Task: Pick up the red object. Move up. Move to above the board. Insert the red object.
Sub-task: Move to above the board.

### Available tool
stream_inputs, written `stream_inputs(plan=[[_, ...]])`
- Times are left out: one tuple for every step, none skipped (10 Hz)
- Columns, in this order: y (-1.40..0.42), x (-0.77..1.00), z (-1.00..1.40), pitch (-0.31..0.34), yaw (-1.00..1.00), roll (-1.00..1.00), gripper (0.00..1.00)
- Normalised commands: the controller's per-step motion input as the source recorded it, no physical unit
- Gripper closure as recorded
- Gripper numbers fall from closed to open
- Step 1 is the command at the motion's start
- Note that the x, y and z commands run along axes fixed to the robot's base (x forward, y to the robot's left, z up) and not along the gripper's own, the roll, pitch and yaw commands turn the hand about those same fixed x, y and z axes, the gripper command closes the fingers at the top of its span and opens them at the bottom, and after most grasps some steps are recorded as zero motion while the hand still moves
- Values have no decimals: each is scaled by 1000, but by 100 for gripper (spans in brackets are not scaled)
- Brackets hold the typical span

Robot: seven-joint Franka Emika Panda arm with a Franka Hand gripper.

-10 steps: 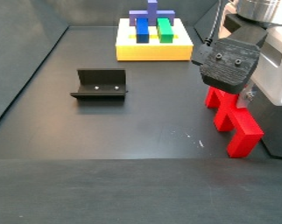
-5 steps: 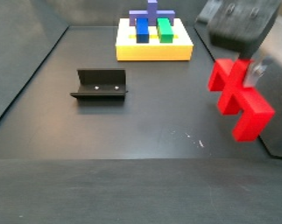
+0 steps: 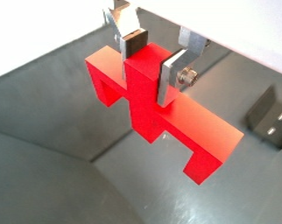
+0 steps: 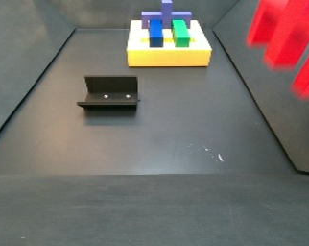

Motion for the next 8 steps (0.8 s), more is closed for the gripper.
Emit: stream_inputs(plan=[[1, 51, 536, 120, -2, -3, 100], [-1400, 538, 154, 29, 1000, 4, 100], [-1400, 540, 138, 24, 1000, 11, 100], [-1400, 541, 136, 29, 1000, 12, 100], [-1400, 553, 139, 31, 1000, -1, 100], [-1400, 572, 137, 40, 1000, 7, 100], [-1400, 583, 137, 46, 1000, 8, 100], [-1400, 595, 140, 52, 1000, 3, 100]])
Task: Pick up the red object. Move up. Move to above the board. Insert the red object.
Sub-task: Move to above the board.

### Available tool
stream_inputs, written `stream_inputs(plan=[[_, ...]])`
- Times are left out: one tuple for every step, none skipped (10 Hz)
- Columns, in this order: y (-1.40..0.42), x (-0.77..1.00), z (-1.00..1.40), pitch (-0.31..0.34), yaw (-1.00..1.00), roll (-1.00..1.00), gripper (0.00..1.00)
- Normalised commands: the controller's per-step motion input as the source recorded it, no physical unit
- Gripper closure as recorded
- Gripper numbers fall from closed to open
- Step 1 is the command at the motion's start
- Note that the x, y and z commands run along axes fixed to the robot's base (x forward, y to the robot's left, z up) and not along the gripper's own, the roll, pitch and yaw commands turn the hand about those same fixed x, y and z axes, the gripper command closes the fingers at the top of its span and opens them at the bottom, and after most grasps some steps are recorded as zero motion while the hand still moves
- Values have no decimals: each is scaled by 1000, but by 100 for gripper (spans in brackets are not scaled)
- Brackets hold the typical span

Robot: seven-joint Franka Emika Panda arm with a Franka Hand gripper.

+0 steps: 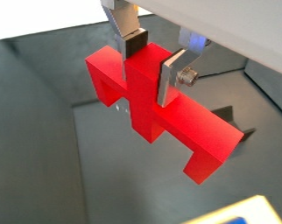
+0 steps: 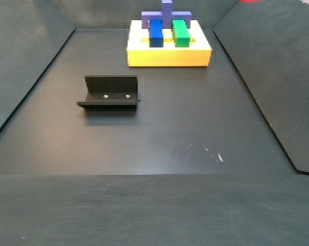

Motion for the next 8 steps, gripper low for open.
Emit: stream_inputs(plan=[[-1400, 600, 145, 57, 1000, 7, 100], [-1400, 612, 150, 68, 1000, 9, 100], [-1400, 637, 154, 79, 1000, 10, 100], [-1400, 681, 164, 98, 1000, 10, 100], [-1400, 698, 177, 105, 1000, 13, 100], [-579, 330, 84, 129, 1000, 28, 100], [-242, 181, 51, 138, 1000, 36, 100], [-85, 81, 37, 134, 1000, 35, 100]])
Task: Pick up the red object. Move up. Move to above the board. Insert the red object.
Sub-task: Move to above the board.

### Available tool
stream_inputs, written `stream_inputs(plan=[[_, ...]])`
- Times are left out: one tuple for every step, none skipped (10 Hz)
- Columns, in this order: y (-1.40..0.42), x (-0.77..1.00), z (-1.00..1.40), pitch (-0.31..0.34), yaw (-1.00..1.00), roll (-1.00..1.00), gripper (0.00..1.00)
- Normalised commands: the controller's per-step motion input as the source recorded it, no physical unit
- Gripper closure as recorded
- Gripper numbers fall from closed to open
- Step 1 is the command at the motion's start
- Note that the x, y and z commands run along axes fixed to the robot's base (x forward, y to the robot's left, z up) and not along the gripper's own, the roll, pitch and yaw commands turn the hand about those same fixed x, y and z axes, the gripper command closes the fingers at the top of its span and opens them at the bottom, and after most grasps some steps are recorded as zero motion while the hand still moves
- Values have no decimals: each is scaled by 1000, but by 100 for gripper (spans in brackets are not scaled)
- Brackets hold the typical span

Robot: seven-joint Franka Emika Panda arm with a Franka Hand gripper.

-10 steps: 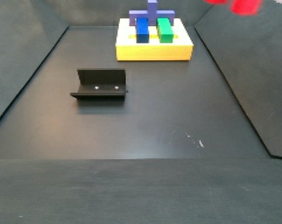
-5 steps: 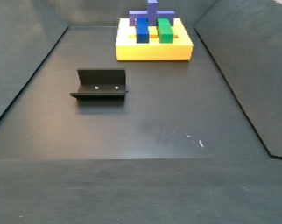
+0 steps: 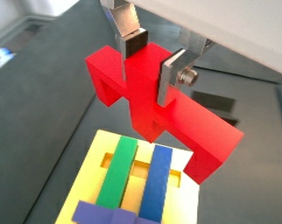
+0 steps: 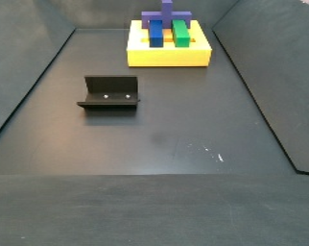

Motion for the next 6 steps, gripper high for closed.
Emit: stream_inputs(plan=[[-60, 33, 25, 130, 1000, 41, 100], [-40, 41, 24, 160, 1000, 52, 100], [-37, 46, 26, 180, 1000, 61, 100], [-33, 57, 30, 206, 834, 71, 100], [-34, 64, 30, 193, 588, 69, 100], [-34, 73, 27, 171, 376, 64, 100]])
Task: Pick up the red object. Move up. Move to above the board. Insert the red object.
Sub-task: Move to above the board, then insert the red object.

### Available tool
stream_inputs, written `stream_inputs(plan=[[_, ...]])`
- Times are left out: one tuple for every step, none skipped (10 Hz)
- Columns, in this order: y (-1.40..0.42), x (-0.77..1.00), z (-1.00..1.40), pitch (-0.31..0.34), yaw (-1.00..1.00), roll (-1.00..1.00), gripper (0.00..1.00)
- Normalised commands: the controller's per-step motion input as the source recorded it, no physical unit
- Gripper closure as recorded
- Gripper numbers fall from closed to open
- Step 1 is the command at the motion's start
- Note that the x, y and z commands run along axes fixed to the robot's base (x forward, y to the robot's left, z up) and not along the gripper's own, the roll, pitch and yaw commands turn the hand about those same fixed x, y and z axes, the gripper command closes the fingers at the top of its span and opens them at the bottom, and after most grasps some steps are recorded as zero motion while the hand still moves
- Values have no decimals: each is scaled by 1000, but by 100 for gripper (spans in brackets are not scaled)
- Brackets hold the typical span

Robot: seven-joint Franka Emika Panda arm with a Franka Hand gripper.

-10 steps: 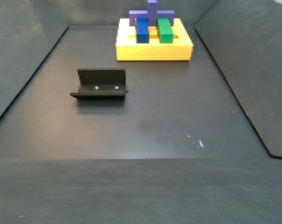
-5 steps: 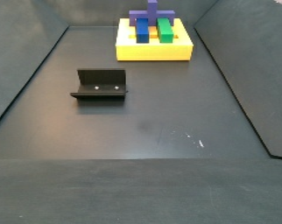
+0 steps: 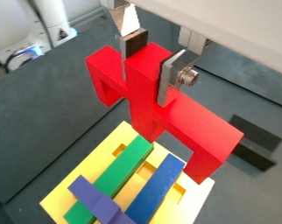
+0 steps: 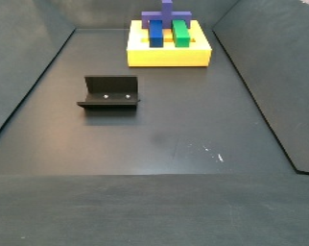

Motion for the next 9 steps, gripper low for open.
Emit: stream_inputs(plan=[[-33, 72, 23, 152, 223, 62, 100], [0, -31, -431, -149, 0, -320, 100], [0, -31, -440, -144, 0, -323, 100], [20, 0, -546, -129, 0, -287, 100], [94, 14, -663, -103, 0, -243, 100], [157, 57, -671, -96, 0, -243, 100], [269, 60, -674, -94, 66, -249, 100], [226, 71, -591, -127, 69, -279, 100], [191, 60, -631, -170, 0, -214, 100]])
